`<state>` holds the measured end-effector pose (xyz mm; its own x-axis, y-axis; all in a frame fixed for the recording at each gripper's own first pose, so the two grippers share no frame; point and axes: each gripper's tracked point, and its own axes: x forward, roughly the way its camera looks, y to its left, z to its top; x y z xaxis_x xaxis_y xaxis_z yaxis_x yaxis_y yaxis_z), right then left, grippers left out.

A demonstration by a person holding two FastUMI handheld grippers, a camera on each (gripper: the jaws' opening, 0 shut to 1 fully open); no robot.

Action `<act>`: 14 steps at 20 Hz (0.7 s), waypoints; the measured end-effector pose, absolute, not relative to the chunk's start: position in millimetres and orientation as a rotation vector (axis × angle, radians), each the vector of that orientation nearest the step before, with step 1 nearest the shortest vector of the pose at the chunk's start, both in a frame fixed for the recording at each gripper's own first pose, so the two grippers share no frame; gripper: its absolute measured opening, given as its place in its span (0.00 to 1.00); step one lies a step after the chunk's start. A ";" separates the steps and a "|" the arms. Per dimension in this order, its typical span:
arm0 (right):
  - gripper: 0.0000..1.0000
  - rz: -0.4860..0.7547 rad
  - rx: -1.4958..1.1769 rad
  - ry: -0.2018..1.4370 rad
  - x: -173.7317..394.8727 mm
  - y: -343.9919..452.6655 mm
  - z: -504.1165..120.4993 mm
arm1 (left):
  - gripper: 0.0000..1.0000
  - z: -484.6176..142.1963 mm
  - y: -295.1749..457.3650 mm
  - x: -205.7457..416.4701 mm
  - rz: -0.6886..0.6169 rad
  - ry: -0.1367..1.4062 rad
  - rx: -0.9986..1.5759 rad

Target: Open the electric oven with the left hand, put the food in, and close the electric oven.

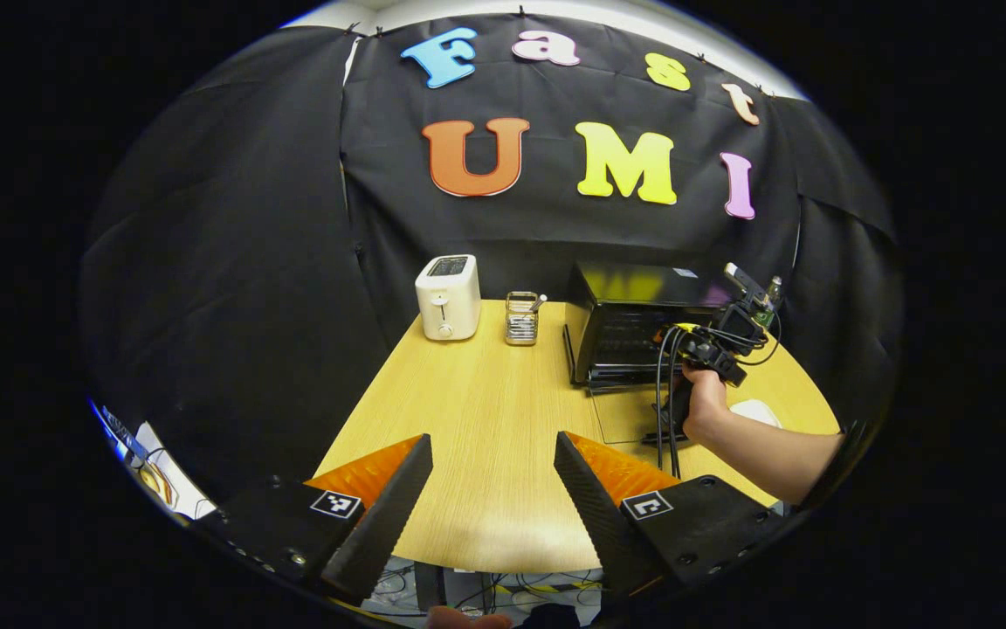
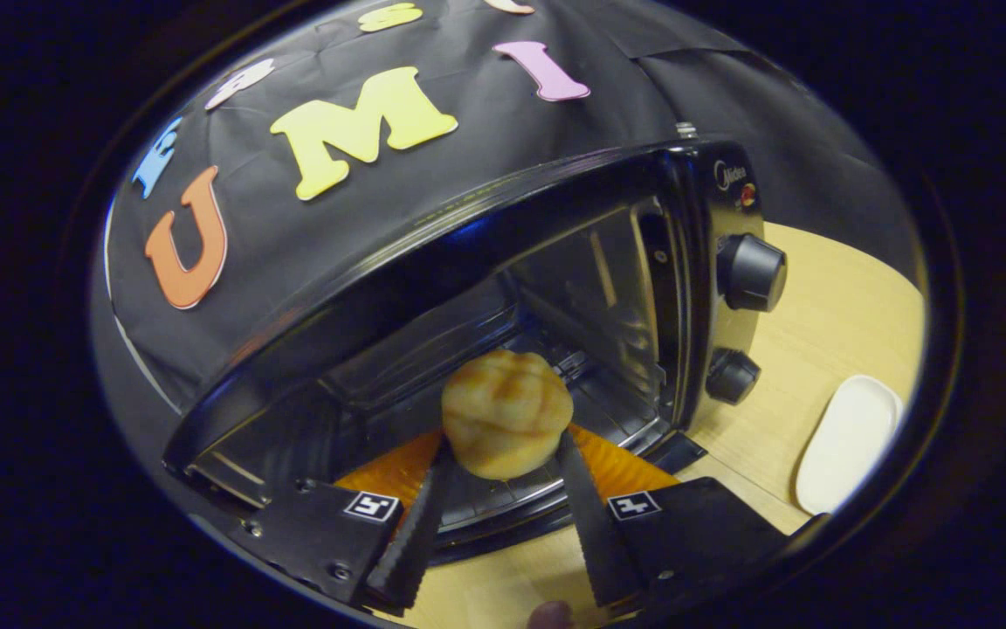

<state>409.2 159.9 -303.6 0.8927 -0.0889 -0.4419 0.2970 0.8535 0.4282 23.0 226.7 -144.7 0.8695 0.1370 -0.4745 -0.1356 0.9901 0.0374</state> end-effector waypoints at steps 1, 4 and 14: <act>0.76 -0.198 0.506 0.424 409.6 164.0 -302.7 | 0.93 -146.1 227.7 23.7 0.141 0.493 0.002; 0.82 -0.163 0.515 0.410 406.5 171.7 -295.2 | 0.93 -143.9 227.3 24.8 0.150 0.490 -0.020; 0.88 -0.020 0.465 0.433 306.0 193.0 -262.9 | 0.93 -142.3 196.4 30.4 0.097 0.462 -0.073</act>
<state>306.0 193.0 -262.9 0.9094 0.0784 -0.4086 0.1162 0.8951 0.4304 30.4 196.4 -142.3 0.8906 0.0771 -0.4483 -0.1101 0.9928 -0.0480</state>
